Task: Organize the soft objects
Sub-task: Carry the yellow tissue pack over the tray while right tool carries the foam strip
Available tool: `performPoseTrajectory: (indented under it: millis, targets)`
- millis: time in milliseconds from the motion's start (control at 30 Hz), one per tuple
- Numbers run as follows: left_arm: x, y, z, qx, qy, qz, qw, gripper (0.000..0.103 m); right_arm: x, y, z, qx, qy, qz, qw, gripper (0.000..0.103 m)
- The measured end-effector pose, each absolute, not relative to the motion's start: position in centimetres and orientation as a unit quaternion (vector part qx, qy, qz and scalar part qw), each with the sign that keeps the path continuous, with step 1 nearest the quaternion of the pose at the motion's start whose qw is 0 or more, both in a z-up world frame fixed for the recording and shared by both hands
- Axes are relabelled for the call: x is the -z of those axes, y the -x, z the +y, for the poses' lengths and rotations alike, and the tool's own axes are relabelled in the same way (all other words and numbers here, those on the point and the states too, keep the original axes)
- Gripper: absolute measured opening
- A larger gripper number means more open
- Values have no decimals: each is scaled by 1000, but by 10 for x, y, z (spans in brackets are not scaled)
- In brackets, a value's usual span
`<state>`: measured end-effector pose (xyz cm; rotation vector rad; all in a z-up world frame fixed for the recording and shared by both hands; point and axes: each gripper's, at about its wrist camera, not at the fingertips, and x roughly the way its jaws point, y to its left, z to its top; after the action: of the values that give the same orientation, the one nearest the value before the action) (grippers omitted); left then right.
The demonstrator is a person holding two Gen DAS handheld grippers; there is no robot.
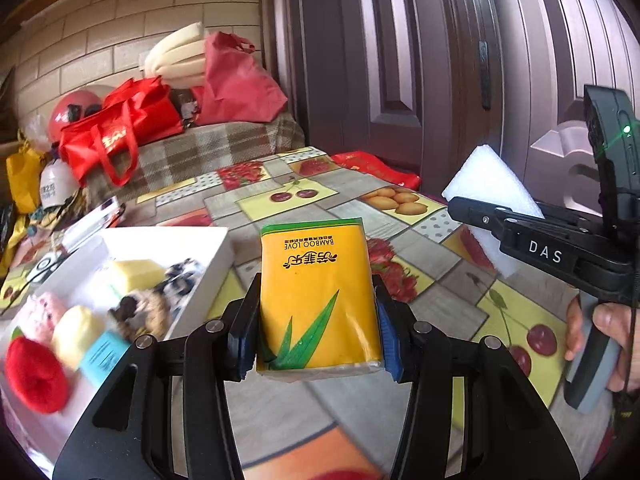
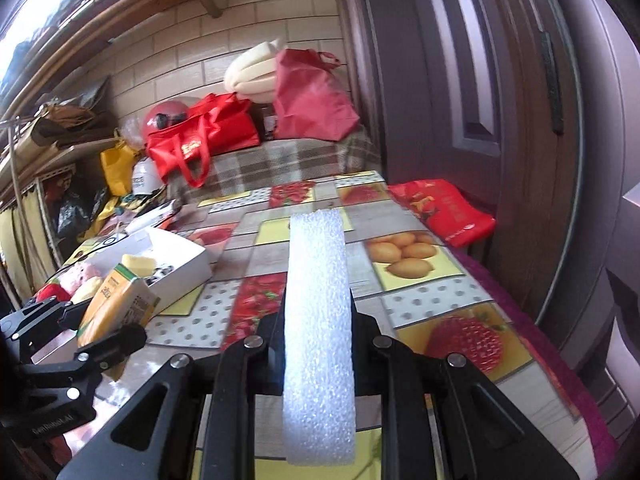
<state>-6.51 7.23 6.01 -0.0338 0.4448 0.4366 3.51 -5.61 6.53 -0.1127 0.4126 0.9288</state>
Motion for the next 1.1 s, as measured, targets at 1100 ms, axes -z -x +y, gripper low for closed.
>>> performPoseTrajectory:
  millis: [1100]
  targets:
    - [-55,178,118,-298,54,199,932,49,-57,54,11,-554,106,196,802,19]
